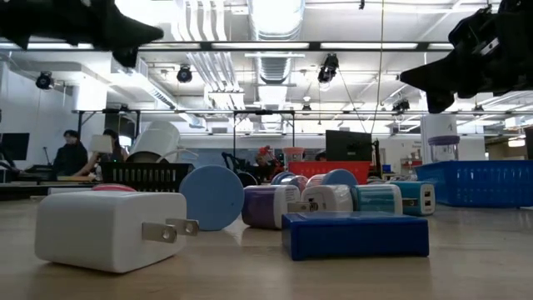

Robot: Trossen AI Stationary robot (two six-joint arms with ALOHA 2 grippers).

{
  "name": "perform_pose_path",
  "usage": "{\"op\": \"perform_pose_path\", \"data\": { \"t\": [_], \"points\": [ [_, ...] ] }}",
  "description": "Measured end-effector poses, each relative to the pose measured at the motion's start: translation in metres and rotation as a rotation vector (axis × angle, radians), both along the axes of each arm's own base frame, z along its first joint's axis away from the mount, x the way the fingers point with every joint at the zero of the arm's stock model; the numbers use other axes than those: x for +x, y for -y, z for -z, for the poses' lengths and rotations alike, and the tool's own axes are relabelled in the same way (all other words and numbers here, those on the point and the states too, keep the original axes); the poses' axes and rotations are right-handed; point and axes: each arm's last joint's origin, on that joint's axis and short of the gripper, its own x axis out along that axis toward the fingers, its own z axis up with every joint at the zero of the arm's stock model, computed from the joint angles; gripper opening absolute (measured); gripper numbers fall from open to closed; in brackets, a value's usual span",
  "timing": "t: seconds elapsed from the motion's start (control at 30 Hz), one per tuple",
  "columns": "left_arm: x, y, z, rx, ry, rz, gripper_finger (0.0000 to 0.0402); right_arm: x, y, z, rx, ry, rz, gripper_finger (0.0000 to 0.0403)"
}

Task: Pick & Place Office items
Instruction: Put the top blue charger charger adapter into the black bin

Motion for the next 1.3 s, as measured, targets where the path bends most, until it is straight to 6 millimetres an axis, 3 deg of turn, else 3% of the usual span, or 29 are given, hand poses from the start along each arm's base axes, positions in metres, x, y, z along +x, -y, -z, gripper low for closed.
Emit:
{"op": "perform_pose_path", "data": {
  "t": [0.17, 0.3, 0.7, 1.3],
  "points": [
    [-0.004, 0.003, 0.028, 0.015, 0.103, 0.070, 0.0001, 0.000, 0.000, 0.000, 0.008, 0.000, 0.003, 0.0013],
    [-0.008, 0.003, 0.049, -0.004, 0.074, 0.065, 0.0001, 0.000, 0.001, 0.000, 0.008, 0.001, 0.021, 0.0013],
    [-0.014, 0.003, 0.087, -0.022, 0.009, 0.034, 0.0000, 0.000, 0.001, 0.000, 0.004, -0.001, 0.024, 0.0013],
    [-0.016, 0.003, 0.087, -0.028, 0.012, 0.033, 0.0005, 0.000, -0.001, -0.003, 0.004, 0.014, 0.007, 0.0013]
  ]
}}
